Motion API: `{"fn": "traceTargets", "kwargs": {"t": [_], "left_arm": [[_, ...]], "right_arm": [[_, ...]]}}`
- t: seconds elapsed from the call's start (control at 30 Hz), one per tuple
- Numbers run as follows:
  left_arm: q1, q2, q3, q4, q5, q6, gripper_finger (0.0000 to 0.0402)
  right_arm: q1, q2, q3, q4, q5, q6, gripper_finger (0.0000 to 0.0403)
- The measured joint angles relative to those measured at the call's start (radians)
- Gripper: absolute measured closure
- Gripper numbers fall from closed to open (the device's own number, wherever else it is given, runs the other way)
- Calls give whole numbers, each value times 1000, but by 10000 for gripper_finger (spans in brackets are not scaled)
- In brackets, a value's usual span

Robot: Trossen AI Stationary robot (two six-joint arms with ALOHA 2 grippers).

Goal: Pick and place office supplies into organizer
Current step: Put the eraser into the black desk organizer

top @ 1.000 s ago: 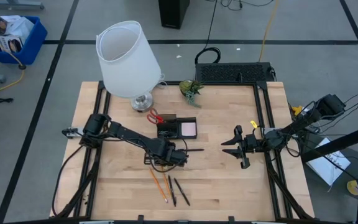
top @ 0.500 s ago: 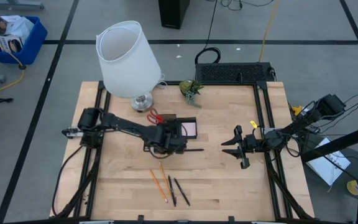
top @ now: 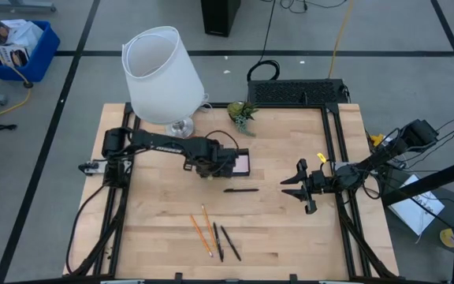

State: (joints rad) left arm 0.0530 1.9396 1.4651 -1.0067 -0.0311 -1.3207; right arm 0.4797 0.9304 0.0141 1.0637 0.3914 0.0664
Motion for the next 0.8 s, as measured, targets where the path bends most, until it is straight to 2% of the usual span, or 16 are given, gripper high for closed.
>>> {"fn": "traceTargets", "kwargs": {"t": [0.27,0.53,0.8], "left_arm": [[60,0,0,24,-24,109,305],[54,0,0,35,-26,116,303],[42,0,0,38,-36,116,246]], "right_arm": [[0,0,0,0,0,0,286],[0,0,0,0,0,0,287],[0,0,0,0,0,0,286]]}}
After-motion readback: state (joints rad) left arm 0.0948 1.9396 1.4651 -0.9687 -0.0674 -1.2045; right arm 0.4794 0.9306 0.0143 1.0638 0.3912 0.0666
